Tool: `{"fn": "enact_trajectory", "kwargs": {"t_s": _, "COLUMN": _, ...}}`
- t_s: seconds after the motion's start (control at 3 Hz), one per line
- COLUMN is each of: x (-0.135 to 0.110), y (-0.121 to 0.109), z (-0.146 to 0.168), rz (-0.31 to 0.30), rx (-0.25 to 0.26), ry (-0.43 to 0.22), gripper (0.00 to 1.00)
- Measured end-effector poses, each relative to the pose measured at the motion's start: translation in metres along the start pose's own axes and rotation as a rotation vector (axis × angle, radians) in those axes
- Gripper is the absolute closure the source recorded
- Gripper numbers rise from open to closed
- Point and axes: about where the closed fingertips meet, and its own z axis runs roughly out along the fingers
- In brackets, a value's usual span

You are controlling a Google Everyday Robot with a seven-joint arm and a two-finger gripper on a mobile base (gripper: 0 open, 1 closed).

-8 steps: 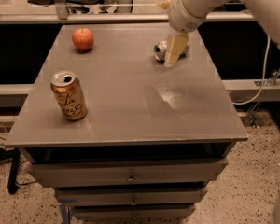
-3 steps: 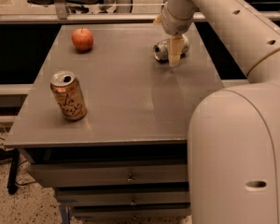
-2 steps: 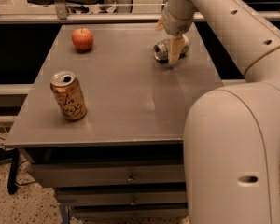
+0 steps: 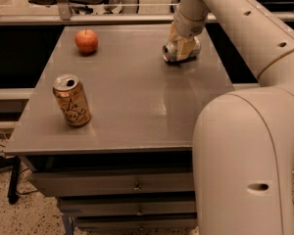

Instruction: Place 7up can upright

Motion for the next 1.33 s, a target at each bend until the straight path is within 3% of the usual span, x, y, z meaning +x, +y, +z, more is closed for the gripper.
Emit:
{"fn": "enact_trajectory", "kwargs": {"t_s": 0.33, "x": 0.003, "y": 0.006, "z": -0.014, "rz": 0.030, "rx": 0.012, "ry": -0.017, "gripper": 0.92}}
{"fn": "enact_trajectory", "kwargs": {"t_s": 0.67, "x": -0.003, "y": 0.013, "z": -0.060, "rz": 0.124, "rx": 0.051, "ry": -0.120, "gripper": 1.00}}
{"fn": "enact_trajectory", "kwargs": {"t_s": 1.0, "x": -0.019, "y": 0.022, "z": -0.109, "rz": 0.232, "rx": 0.095, "ry": -0.304, "gripper": 1.00}}
{"fn": "enact_trajectory", "kwargs": {"t_s": 1.33, "x": -0.047, "y": 0.035, "z": -0.148, "rz": 0.338, "rx": 0.111, "ry": -0.560, "gripper": 1.00}}
